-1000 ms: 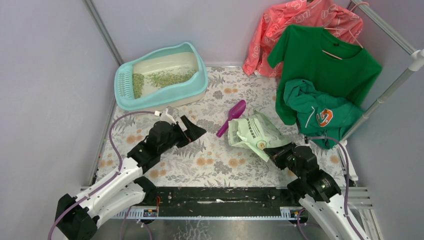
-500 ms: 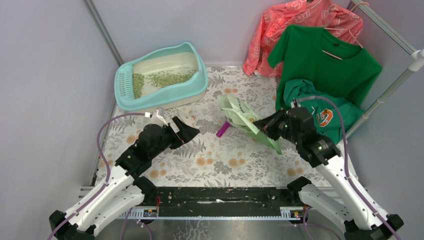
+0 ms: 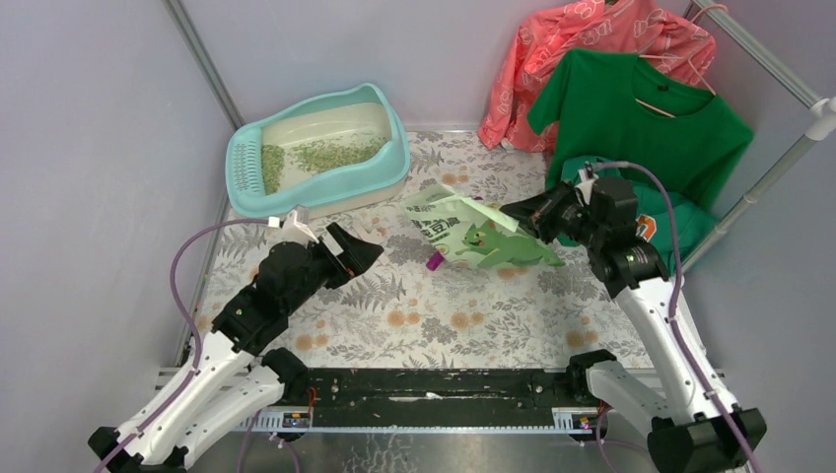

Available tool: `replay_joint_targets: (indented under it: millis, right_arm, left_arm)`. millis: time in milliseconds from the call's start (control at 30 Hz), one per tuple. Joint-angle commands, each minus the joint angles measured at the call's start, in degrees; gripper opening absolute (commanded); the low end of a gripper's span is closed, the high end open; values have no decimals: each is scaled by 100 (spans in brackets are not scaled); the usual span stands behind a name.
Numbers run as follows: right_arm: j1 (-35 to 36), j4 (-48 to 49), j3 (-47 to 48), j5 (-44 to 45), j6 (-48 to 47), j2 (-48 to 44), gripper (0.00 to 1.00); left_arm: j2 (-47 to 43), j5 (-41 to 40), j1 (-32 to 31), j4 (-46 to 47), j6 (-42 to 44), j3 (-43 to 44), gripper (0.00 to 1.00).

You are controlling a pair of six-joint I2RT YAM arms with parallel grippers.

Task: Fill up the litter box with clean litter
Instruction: Pick up the cat litter bag at the center of the board.

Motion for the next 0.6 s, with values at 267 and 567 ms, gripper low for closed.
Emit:
replay_joint_targets:
  millis: [267, 567]
  right_arm:
    - [-1236, 4709, -1675, -2709, 2426, -207, 0]
    - [-1236, 4912, -1134, -3222, 2912, -264, 0]
  left_arm:
    - [-652, -99, -25, 2315, 455, -1561, 99]
    - [-984, -269, -21, 2865, 907, -1773, 99]
